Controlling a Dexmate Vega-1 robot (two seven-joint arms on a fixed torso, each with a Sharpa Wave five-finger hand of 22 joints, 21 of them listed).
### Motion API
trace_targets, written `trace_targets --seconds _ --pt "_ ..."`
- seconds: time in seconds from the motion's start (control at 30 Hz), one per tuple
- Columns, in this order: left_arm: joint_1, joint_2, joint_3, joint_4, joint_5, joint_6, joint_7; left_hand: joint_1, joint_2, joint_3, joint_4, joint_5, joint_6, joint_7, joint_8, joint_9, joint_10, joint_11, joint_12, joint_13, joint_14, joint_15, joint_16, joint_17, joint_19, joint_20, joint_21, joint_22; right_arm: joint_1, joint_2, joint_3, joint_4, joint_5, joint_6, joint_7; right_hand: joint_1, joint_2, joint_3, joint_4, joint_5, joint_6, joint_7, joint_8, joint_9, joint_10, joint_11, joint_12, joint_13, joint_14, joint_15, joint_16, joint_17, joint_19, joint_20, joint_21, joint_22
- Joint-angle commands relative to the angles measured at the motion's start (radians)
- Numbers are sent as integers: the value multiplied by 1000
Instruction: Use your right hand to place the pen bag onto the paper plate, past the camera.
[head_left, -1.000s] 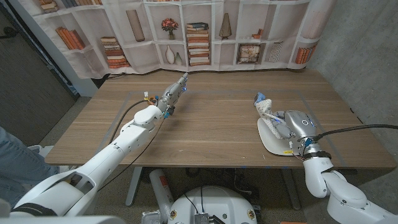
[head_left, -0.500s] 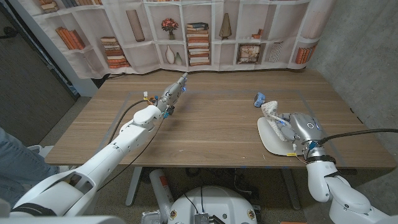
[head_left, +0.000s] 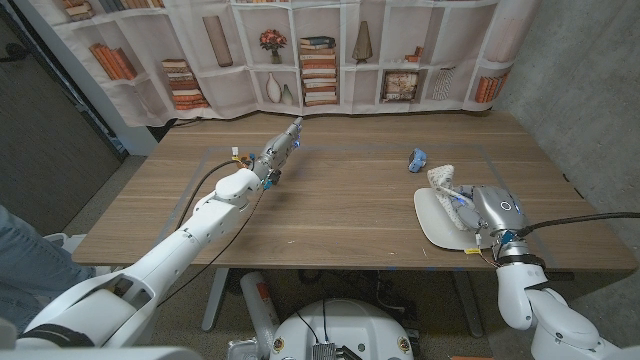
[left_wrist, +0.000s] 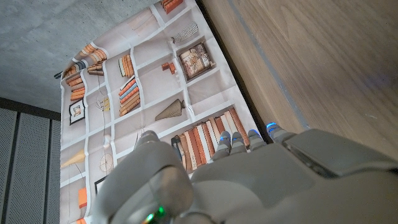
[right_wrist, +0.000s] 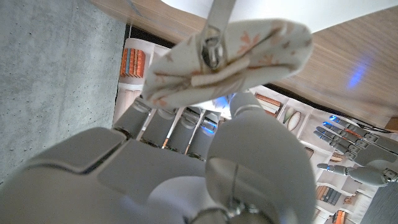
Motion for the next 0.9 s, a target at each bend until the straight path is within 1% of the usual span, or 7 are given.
trace_targets --seconds 0.03,0.13,0.27,0.47,0.63,0.9 --pt "-7 -6 0 19 -5 -8 -6 11 2 -6 1 -2 0 1 -1 4 -11 4 -3 5 -24 6 3 5 -49 6 3 4 24 10 -25 25 5 -22 3 2 -2 4 0 -4 0 0 5 2 7 -3 -2 2 7 -60 -1 2 1 1 -2 2" --pt "-6 -1 -2 13 -4 -5 -3 11 2 -6 1 -3 1 7 -1 4 -12 11 -4 5 -24 8 3 5 -49 9 4 5 28 12 -29 28 11 -28 4 1 -1 4 0 -4 0 0 5 2 8 -3 -2 2 8 -60 0 2 1 1 -2 2" --pt "-6 3 -6 9 -4 -5 -1 12 3 -7 1 -3 2 10 0 4 -11 12 -4 5 -24 11 3 5 -48 11 4 5 26 14 -32 27 19 -44 7 1 0 4 1 -5 0 0 5 2 9 -3 -2 3 8 -60 -1 2 1 2 -2 2" --pt "-7 4 -6 11 -5 -5 -3 12 3 -8 1 -4 2 10 0 4 -11 11 -3 5 -24 12 4 5 -49 13 4 5 26 16 -38 25 32 -55 5 1 -1 4 1 -6 0 0 5 1 9 -3 -3 3 7 -59 -2 2 -2 3 -3 2" --pt "-9 0 -4 17 -4 -11 -9 13 4 -9 1 -4 3 10 0 4 -12 12 -4 5 -24 13 3 5 -49 15 3 5 43 21 -54 39 42 -52 6 0 -1 4 1 -6 0 0 4 1 9 -3 -4 3 6 -59 -3 2 -4 4 -4 2" --pt "-7 4 -2 13 -3 -3 -8 14 5 -10 1 -5 2 8 0 4 -11 11 -3 5 -24 13 3 5 -49 15 3 5 55 22 -72 49 53 -56 0 0 -2 4 2 -7 0 0 4 1 9 -3 -4 4 3 -59 -5 2 -7 5 -5 2"
